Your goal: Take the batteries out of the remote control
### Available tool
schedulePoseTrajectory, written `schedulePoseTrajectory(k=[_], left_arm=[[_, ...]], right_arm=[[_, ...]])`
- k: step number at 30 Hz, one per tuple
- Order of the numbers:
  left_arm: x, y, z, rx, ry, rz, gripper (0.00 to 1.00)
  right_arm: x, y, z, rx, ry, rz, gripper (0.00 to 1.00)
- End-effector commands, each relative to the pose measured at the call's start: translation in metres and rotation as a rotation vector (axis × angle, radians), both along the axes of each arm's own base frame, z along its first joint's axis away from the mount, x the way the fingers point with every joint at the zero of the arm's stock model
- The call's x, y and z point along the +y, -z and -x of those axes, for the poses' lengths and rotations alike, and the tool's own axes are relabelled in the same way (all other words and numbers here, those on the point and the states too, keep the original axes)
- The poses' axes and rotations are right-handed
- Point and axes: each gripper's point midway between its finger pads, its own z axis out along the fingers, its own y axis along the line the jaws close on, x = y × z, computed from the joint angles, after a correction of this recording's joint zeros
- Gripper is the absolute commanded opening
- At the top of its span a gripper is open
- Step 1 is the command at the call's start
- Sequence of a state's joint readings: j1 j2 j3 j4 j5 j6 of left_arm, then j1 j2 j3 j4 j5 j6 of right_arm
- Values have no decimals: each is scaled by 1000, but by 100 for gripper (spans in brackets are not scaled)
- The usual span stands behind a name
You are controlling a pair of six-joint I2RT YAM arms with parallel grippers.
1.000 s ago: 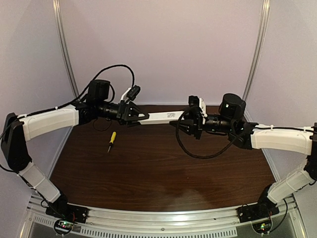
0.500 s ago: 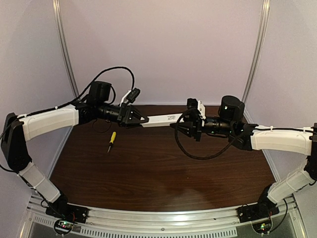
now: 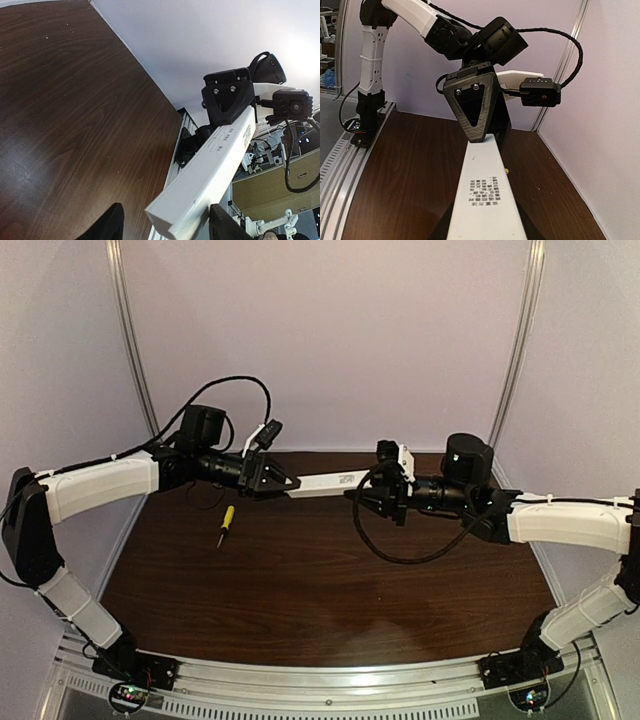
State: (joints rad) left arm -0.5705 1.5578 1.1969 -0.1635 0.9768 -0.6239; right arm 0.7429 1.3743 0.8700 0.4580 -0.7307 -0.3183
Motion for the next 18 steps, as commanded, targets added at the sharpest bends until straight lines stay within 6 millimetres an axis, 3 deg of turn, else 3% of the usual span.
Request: schedulePoseTrajectory(k=[1, 12, 18], left_arm=[[2, -6, -2, -47, -15, -4, 65], [14, -20, -4, -89, -75, 5, 96], [36, -25, -16, -228, -225, -54, 98]], right_arm=[[-6, -23, 7, -69, 1, -48, 0], [-9, -15, 10, -52, 7, -29, 0], [-14, -14, -2, -5, 86, -46, 0]])
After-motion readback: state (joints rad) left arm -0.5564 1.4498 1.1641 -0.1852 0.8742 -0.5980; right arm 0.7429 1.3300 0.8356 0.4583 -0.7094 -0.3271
